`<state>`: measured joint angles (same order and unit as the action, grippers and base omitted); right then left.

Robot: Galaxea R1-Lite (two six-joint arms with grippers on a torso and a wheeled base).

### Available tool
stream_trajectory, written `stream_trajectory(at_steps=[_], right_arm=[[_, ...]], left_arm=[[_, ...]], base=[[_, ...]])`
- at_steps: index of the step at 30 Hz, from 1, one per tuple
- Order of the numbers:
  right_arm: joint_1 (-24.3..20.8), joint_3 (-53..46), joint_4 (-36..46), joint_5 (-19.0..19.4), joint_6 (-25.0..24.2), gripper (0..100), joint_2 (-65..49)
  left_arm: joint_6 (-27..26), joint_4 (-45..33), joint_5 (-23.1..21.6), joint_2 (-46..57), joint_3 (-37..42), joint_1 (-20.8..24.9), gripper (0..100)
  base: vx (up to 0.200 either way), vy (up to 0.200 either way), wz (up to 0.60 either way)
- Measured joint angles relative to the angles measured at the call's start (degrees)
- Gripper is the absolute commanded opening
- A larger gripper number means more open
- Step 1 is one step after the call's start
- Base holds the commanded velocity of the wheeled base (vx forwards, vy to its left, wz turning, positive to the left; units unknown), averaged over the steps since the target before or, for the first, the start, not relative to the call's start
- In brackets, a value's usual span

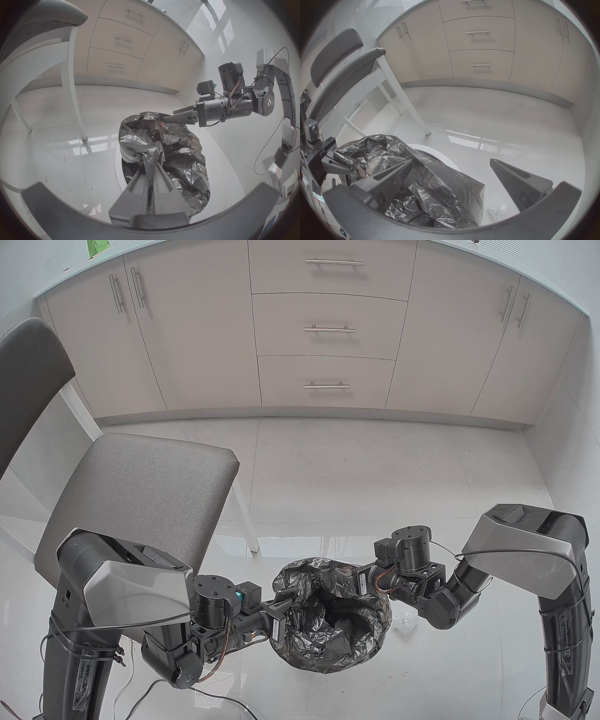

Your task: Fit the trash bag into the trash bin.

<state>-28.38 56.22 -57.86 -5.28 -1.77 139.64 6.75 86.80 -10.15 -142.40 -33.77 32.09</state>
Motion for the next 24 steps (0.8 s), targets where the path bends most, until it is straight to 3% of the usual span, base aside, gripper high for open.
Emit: stream_trajectory(at_steps=[10,18,24], right_arm=[[0.0,-0.2,-0.04,-0.11,-0.12,100,-0.11],[0.07,-0.2,-0.06,-1.34,-0.17,100,-0.09],[0.1,-0.07,-0.04,-1.5,-0.17,100,-0.09]], left_arm=[[-0.84,0.9,1.71,0.41,0.54,-0.11,0],[1.29,-6.83,2.3,3.06,1.77,-0.01,0],[2.61,-7.83,2.61,5.07,1.72,-0.2,0]], base=[[0.0,0.0,0.0],[0.0,0.0,0.0],[0.0,0.0,0.0]])
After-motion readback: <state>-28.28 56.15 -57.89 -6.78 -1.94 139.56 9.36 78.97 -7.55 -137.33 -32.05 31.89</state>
